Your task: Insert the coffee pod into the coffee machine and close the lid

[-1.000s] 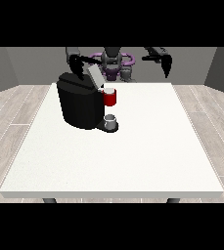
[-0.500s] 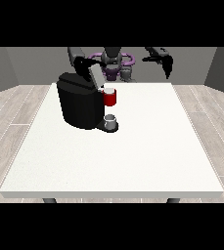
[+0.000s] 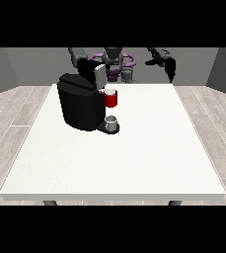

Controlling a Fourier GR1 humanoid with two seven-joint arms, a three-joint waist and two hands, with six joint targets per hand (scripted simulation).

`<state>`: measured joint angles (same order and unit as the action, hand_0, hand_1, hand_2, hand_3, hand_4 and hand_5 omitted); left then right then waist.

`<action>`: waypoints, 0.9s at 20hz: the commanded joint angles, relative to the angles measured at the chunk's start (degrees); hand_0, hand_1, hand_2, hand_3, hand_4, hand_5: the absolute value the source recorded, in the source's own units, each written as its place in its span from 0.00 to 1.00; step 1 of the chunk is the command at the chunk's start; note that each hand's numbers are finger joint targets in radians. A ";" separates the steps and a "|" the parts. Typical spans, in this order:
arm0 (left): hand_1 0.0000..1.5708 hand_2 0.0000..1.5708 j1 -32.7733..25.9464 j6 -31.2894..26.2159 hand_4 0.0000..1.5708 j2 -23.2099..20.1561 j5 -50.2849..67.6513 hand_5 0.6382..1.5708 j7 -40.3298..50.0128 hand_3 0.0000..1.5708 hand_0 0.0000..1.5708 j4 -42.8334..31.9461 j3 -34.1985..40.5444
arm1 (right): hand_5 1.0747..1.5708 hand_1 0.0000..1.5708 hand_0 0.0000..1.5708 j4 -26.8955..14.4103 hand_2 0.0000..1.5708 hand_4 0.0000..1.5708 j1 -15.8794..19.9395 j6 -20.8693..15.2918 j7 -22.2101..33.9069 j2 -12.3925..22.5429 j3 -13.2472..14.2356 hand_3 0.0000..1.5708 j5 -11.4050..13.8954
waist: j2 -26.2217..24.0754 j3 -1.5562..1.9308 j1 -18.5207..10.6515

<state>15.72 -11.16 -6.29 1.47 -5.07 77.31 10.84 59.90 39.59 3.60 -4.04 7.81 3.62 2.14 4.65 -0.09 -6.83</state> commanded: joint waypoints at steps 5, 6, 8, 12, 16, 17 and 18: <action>0.00 0.00 -1.54 -1.55 0.08 -1.67 1.04 1.00 -2.60 0.00 0.00 -3.10 0.78 | 1.00 0.00 0.00 -0.28 0.00 0.04 5.14 -1.70 4.20 -1.84 -3.23 0.00 3.98 | -1.06 0.06 -0.63; 0.00 0.00 0.43 -0.06 0.09 0.02 1.45 1.00 1.71 0.00 0.00 0.92 -0.94 | 1.00 0.00 0.00 -3.14 0.00 0.14 5.41 -0.95 -0.61 0.40 -1.06 0.00 3.85 | 0.28 0.09 -2.16; 0.00 0.00 -0.69 -1.88 0.11 -2.33 1.97 1.00 -1.19 0.00 0.00 -2.44 0.95 | 1.00 0.00 0.00 -2.11 0.00 0.08 4.96 -2.22 1.51 -1.96 -4.01 0.00 6.16 | 0.28 0.08 -1.29; 0.00 0.00 2.46 1.03 0.00 -1.12 0.40 1.00 -0.74 0.00 0.00 0.27 -0.79 | 1.00 0.00 0.00 -3.83 0.00 0.07 7.43 -2.17 -0.72 -1.51 -2.56 0.00 6.29 | 1.12 0.09 -0.89; 0.00 0.00 -0.68 0.33 0.13 -0.83 0.43 1.00 -3.67 0.00 0.00 0.82 -1.19 | 1.00 0.00 0.00 -3.28 0.00 0.08 6.36 -0.62 -0.65 -2.50 -2.47 0.00 5.24 | -1.24 0.08 -0.26; 0.00 0.00 -0.45 2.81 0.12 2.25 -0.96 1.00 -3.13 0.00 0.00 2.59 -3.59 | 1.00 0.00 0.00 -4.15 0.00 0.08 7.25 -0.76 -1.91 -3.09 -1.90 0.00 4.66 | -0.72 0.09 -1.12; 0.00 0.00 -3.78 0.29 0.11 1.53 0.03 1.00 -3.91 0.00 0.00 2.71 -3.66 | 1.00 0.00 0.00 -3.36 0.00 0.02 6.31 0.74 -0.72 -2.63 -2.46 0.00 4.56 | -3.15 0.09 -1.43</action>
<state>14.53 -10.67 -5.64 1.59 -7.39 79.22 8.16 56.06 45.93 2.17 -5.04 5.38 1.34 7.44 3.62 0.00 -8.40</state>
